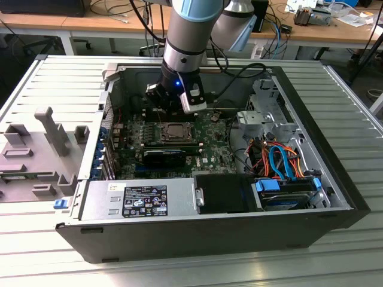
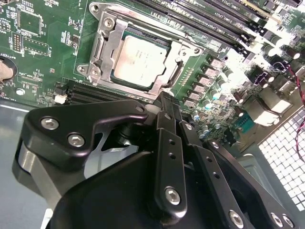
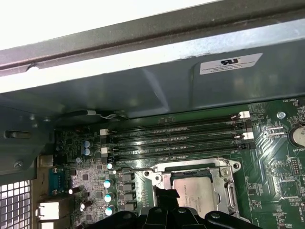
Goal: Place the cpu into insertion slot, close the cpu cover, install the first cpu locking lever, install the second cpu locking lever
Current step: 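Install the first cpu locking lever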
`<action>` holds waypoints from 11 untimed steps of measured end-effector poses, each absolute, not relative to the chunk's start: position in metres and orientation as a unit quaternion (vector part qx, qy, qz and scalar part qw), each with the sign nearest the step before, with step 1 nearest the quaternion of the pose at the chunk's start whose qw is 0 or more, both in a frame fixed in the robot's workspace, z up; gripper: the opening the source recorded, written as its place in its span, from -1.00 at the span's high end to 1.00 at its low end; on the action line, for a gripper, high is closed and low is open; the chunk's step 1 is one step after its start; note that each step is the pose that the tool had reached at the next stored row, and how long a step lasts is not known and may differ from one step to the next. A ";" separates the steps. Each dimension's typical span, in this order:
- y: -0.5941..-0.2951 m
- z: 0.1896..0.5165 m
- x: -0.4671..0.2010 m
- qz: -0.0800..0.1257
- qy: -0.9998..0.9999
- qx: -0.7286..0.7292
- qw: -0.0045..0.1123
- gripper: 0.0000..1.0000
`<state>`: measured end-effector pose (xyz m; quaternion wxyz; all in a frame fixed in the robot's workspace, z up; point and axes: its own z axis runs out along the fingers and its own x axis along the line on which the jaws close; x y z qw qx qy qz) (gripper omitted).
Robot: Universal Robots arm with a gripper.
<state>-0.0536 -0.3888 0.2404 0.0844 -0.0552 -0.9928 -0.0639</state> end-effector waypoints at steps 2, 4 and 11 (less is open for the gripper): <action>-0.389 0.240 -0.054 -0.064 -0.993 -0.053 0.085 0.79; -0.389 0.240 -0.054 -0.063 -0.993 -0.050 0.085 0.79; -0.389 0.240 -0.054 -0.062 -0.994 -0.039 0.085 0.79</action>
